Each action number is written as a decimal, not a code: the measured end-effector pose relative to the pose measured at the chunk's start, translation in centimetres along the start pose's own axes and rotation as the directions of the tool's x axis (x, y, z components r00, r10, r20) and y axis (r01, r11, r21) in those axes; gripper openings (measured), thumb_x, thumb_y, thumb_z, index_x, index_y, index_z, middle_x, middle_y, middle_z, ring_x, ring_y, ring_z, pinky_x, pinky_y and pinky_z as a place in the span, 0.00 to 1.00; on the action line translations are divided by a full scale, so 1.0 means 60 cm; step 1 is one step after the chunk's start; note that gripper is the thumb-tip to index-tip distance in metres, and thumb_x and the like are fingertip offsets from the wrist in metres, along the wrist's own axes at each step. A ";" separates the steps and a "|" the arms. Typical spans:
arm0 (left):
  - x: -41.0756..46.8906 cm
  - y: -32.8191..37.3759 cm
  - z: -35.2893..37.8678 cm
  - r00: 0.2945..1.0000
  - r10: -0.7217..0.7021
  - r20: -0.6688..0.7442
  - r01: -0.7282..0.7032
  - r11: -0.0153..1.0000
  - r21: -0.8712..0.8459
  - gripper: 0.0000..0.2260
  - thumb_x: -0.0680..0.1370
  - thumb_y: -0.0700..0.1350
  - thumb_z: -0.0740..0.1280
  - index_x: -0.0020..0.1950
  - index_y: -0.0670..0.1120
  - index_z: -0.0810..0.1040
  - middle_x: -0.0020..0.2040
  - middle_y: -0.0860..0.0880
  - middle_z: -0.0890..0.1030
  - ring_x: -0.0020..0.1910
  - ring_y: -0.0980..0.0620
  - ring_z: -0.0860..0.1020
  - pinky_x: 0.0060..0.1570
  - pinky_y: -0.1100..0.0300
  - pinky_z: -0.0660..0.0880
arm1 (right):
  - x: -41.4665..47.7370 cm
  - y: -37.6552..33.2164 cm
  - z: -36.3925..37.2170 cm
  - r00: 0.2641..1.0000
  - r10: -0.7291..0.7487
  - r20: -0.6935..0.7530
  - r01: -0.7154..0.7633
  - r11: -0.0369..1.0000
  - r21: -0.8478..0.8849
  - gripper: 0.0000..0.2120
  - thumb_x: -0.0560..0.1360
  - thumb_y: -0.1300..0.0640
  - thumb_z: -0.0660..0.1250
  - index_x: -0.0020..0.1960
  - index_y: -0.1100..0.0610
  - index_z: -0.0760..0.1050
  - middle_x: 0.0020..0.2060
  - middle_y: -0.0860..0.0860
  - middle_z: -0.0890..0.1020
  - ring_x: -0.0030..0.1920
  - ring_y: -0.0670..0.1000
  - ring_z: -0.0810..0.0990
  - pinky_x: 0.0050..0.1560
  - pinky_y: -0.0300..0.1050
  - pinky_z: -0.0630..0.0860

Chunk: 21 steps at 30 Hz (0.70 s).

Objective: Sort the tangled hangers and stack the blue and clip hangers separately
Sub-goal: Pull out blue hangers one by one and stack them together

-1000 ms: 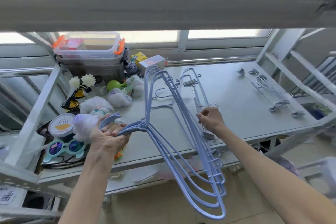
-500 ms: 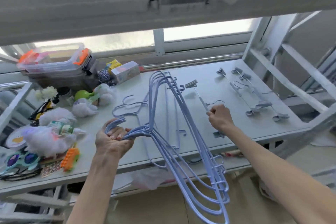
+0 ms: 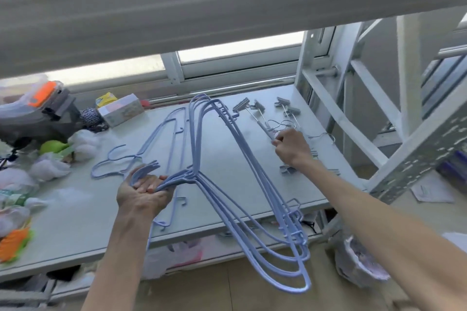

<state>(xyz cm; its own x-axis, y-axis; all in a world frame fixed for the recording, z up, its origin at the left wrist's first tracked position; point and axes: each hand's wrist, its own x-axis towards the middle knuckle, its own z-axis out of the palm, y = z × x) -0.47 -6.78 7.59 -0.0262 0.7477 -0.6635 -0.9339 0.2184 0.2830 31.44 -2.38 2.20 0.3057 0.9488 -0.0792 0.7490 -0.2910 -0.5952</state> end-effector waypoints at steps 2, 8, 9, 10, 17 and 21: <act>0.001 -0.020 0.011 1.000 -0.013 0.000 0.013 1.000 0.023 0.27 0.78 0.41 0.58 0.19 0.48 0.53 0.15 0.52 0.54 0.16 0.52 0.53 0.33 0.65 0.63 | 0.011 0.023 -0.011 0.999 0.027 -0.028 -0.027 1.000 -0.001 0.10 0.75 0.61 0.66 0.39 0.66 0.78 0.37 0.60 0.81 0.45 0.59 0.80 0.40 0.45 0.72; 0.006 -0.055 0.034 1.000 0.008 0.008 -0.009 0.993 0.119 0.25 0.70 0.40 0.63 0.18 0.48 0.54 0.15 0.52 0.55 0.15 0.53 0.53 0.31 0.64 0.63 | 0.043 0.068 -0.027 0.985 0.148 -0.093 -0.146 0.989 0.035 0.19 0.74 0.61 0.66 0.27 0.58 0.64 0.34 0.58 0.75 0.38 0.58 0.75 0.38 0.43 0.66; 0.007 -0.058 0.036 1.000 0.017 0.006 -0.018 0.992 0.126 0.24 0.68 0.40 0.64 0.18 0.48 0.55 0.14 0.52 0.55 0.16 0.53 0.53 0.31 0.64 0.63 | 0.048 0.071 -0.028 0.984 0.159 -0.075 -0.157 0.987 0.038 0.18 0.75 0.61 0.65 0.28 0.59 0.65 0.36 0.59 0.75 0.38 0.58 0.75 0.38 0.43 0.66; 0.009 -0.060 0.038 1.000 0.025 0.005 -0.025 0.992 0.127 0.24 0.68 0.40 0.64 0.17 0.48 0.55 0.14 0.52 0.55 0.16 0.53 0.53 0.31 0.64 0.63 | 0.051 0.073 -0.029 0.985 0.166 -0.052 -0.164 0.986 0.035 0.15 0.75 0.60 0.65 0.31 0.59 0.66 0.37 0.59 0.75 0.39 0.58 0.76 0.38 0.43 0.66; 0.022 -0.080 0.046 0.997 0.074 -0.022 -0.072 0.993 0.099 0.22 0.67 0.40 0.64 0.18 0.48 0.54 0.15 0.52 0.55 0.16 0.52 0.53 0.31 0.64 0.64 | 0.065 0.079 -0.028 0.988 0.157 0.010 -0.157 0.987 0.015 0.07 0.74 0.59 0.65 0.39 0.61 0.72 0.44 0.63 0.81 0.45 0.61 0.82 0.41 0.46 0.73; 0.027 -0.087 0.048 0.997 0.072 -0.038 -0.068 0.994 0.090 0.19 0.64 0.40 0.63 0.18 0.48 0.55 0.16 0.52 0.55 0.17 0.52 0.53 0.32 0.64 0.65 | 0.071 0.087 -0.031 0.985 0.172 0.011 -0.172 0.985 -0.012 0.14 0.72 0.59 0.64 0.31 0.56 0.62 0.39 0.59 0.75 0.38 0.58 0.74 0.38 0.44 0.67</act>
<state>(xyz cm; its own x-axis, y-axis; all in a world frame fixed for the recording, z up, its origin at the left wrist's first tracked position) 5.38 -4.93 7.04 -0.1065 0.7371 -0.6673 -0.8942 0.2225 0.3885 37.73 -0.07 0.27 0.4234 0.8861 -0.1886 0.6926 -0.4509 -0.5630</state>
